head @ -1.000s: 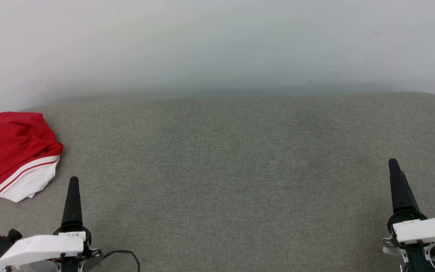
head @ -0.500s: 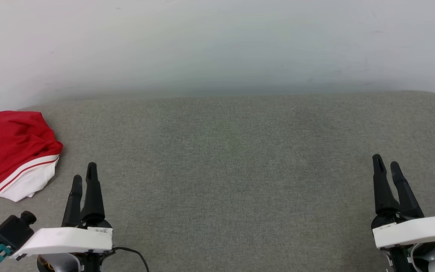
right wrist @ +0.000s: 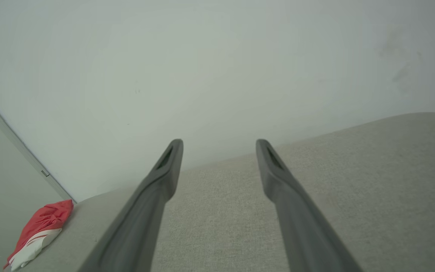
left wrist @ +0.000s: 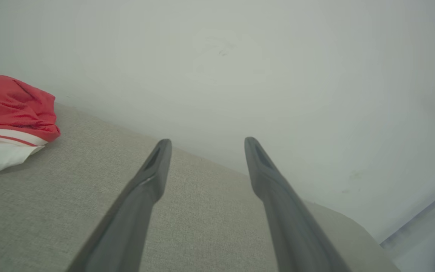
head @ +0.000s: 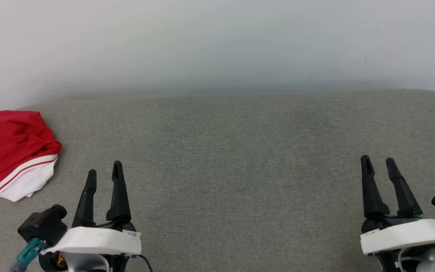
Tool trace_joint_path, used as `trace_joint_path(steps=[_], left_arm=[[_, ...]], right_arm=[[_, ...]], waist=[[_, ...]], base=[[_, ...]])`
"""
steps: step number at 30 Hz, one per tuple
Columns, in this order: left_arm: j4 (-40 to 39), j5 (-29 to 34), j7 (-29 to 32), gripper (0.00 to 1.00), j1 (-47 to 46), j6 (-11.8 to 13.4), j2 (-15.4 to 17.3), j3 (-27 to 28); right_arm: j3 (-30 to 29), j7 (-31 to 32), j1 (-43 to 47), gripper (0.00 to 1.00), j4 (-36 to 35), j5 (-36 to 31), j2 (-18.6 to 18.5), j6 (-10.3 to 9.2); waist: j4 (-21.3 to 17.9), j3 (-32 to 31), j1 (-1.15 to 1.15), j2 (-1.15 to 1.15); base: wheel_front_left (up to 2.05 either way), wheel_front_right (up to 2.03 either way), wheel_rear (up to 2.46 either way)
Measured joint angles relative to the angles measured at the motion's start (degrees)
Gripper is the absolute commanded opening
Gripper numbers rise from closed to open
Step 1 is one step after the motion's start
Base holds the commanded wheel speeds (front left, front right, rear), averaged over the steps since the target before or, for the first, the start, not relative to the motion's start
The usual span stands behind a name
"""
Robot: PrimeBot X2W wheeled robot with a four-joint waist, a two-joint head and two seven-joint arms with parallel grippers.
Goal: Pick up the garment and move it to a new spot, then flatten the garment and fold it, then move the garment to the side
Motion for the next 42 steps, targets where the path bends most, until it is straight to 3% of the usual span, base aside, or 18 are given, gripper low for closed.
trace_joint_path(steps=[22, 29, 34, 38, 42], left_arm=[[-1.0, 14.4, -3.1, 1.00, -0.1, 11.4, 7.6, -14.6], [-1.0, 15.8, -4.1, 1.00, -0.3, 13.1, 8.5, -17.3], [-1.8, 14.8, -4.6, 1.00, 0.4, 11.5, 6.5, -14.7], [-2.1, 14.9, -5.2, 1.00, 1.6, 7.6, 4.4, -11.1], [-1.2, 15.1, -5.6, 1.00, 3.3, 2.1, 1.9, -7.4]], right_arm=[[0.5, -3.2, 0.8, 1.00, -2.0, -17.4, 0.0, 0.01], [1.4, -4.1, 0.9, 1.00, -2.7, -20.5, 0.0, 0.01], [1.2, -4.7, 1.5, 1.00, -3.0, -19.4, 0.0, 0.10], [0.5, -5.2, 1.6, 1.00, -2.8, -19.0, 0.0, 0.10], [-0.1, -5.6, 2.6, 1.00, -1.1, -18.0, 0.0, 0.10]], waist=[[-0.4, 0.6, 0.00, 0.00], [-0.4, 0.5, 0.00, 0.00], [-0.4, 0.4, 0.00, 0.00], [-0.3, 0.3, 0.00, 0.00], [-0.2, 0.1, 0.00, 0.00]], base=[[0.00, 0.00, 0.00], [0.00, 0.00, 0.00], [0.00, 0.00, 0.00], [0.00, 0.00, 0.00], [0.00, 0.00, 0.00]])
